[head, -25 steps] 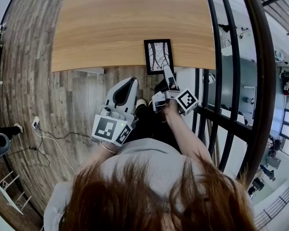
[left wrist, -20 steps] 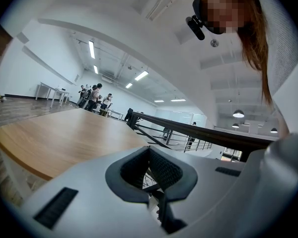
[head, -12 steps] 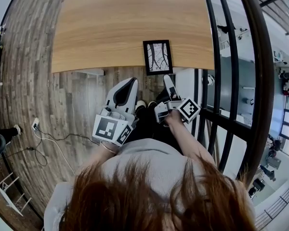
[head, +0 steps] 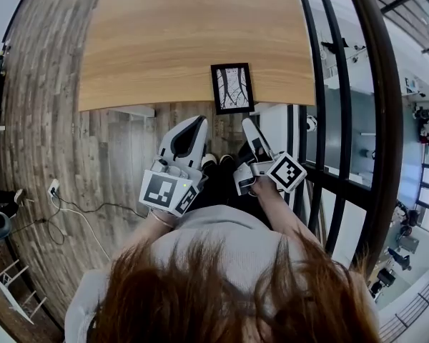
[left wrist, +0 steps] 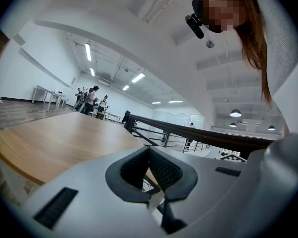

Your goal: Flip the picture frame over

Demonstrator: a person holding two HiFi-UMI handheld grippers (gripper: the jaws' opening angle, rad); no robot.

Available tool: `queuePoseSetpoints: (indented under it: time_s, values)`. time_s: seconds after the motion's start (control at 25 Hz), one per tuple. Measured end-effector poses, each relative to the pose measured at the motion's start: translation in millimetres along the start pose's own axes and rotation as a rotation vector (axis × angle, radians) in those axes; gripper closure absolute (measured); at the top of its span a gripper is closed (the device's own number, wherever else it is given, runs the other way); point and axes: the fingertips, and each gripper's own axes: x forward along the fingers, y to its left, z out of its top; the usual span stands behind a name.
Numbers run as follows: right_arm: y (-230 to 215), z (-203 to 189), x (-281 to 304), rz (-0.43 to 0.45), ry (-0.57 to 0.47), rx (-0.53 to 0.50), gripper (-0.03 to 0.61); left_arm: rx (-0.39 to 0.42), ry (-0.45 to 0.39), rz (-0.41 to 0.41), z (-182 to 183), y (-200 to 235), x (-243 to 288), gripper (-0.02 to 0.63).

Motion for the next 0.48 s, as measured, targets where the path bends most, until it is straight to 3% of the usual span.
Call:
queuePoseSetpoints:
  time_s: [0.24, 0.4, 0.48]
  values:
    - [33, 22, 2, 0.039, -0.044, -0.176, 0.322, 0.003, -0.009, -0.004, 3, -3, 0, 0.607]
    - [83, 17, 7, 0.219, 0.002, -0.354, 0.325, 0.008, -0.021, -0.010, 7, -7, 3, 0.607]
    - [109, 13, 6, 0.278, 0.014, -0.502, 0.395, 0.011, -0.026, -0.013, 9, -8, 4, 0.607]
